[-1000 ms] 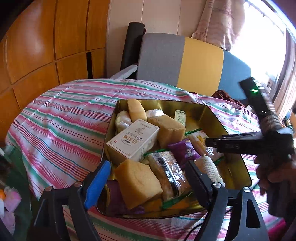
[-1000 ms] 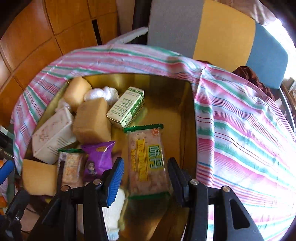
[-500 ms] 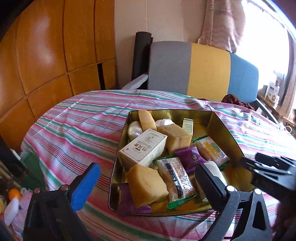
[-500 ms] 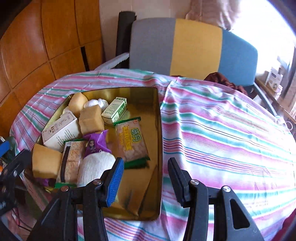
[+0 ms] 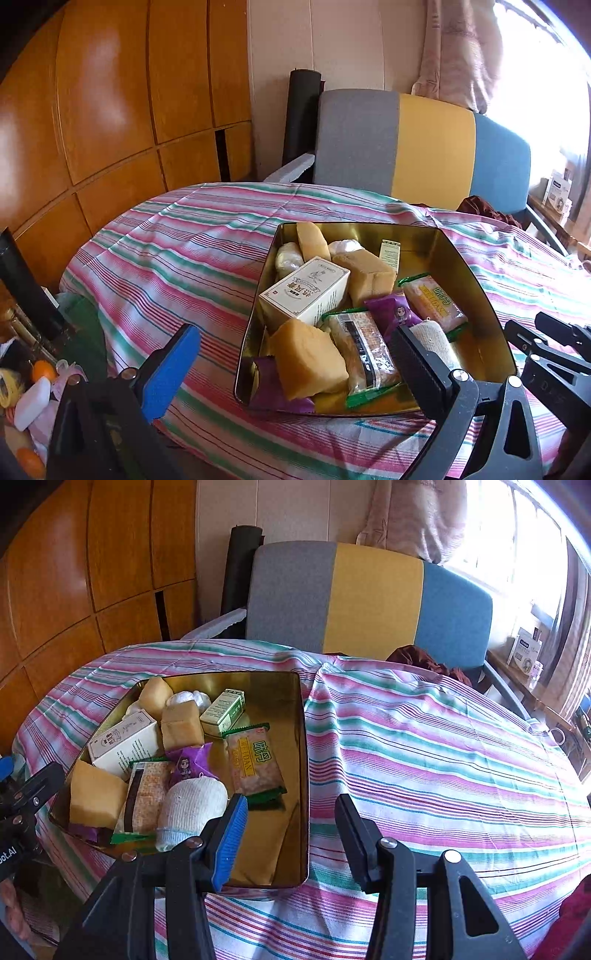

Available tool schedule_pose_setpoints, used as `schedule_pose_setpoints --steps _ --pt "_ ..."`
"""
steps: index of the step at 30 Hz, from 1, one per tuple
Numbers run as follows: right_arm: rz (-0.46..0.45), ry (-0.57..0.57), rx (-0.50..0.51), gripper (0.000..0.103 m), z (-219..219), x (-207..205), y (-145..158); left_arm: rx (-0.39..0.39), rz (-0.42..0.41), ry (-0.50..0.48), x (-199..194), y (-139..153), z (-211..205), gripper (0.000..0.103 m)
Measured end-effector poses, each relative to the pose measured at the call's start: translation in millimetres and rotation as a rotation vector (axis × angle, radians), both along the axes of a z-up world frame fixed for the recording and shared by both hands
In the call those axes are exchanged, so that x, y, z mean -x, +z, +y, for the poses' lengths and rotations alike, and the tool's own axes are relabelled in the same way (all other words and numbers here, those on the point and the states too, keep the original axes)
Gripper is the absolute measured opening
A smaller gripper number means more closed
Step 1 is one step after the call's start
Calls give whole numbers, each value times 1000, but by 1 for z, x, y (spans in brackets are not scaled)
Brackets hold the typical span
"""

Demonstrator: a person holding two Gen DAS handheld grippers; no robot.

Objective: Organize objects

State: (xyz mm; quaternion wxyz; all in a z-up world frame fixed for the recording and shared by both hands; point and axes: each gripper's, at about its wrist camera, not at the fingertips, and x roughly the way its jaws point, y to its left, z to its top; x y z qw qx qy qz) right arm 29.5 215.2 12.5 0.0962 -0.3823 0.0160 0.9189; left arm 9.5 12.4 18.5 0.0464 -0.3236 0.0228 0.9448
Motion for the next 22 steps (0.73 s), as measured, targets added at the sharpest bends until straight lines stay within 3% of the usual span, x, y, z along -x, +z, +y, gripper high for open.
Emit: schedule_pose_setpoints --steps 22 --pt "16 16 -5 50 -10 4 2 -25 -2 -15 -2 -3 0 103"
